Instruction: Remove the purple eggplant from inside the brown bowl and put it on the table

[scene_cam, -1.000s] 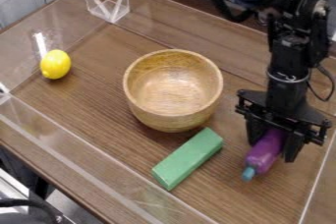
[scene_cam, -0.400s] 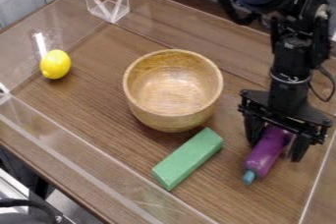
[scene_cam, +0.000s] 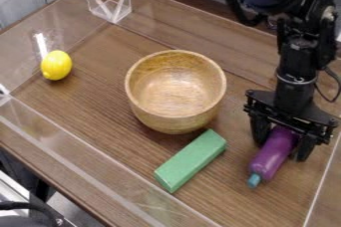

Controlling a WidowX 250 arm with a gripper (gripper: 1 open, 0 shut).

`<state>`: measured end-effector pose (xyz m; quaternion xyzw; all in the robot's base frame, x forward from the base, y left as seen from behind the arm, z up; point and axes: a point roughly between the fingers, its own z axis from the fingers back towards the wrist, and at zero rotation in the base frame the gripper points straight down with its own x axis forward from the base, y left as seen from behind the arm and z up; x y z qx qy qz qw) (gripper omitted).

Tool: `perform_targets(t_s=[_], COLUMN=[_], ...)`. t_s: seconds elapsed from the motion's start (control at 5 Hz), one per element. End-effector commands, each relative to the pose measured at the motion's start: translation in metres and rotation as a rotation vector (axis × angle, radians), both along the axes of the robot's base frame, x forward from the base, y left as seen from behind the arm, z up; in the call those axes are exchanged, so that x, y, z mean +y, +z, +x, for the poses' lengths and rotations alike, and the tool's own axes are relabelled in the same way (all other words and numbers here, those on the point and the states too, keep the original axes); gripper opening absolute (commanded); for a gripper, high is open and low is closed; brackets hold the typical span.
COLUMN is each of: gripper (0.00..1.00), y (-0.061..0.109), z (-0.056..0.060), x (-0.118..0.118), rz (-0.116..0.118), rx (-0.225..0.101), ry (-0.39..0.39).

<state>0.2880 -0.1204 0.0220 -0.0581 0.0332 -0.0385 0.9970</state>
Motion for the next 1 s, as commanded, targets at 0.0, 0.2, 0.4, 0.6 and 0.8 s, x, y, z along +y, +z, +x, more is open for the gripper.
perform_targets(t_s=[0.0, 0.2, 0.4, 0.6, 0.8], gripper=[1.0, 1.0, 1.0, 1.0, 1.0], y=[0.0108, 0.0089, 0.0061, 0.0043, 0.0031], z=[0.0127, 0.0142, 0.0146, 0.0148, 0.0147], x=[0.0007, 0.0017, 0.0025, 0.0034, 0.0042], rz=[-0.013, -0.011, -0.006, -0.002, 0.003], rx=[-0.048, -0.047, -0.045, -0.042, -0.039], ry=[0.009, 0.011, 0.011, 0.011, 0.011])
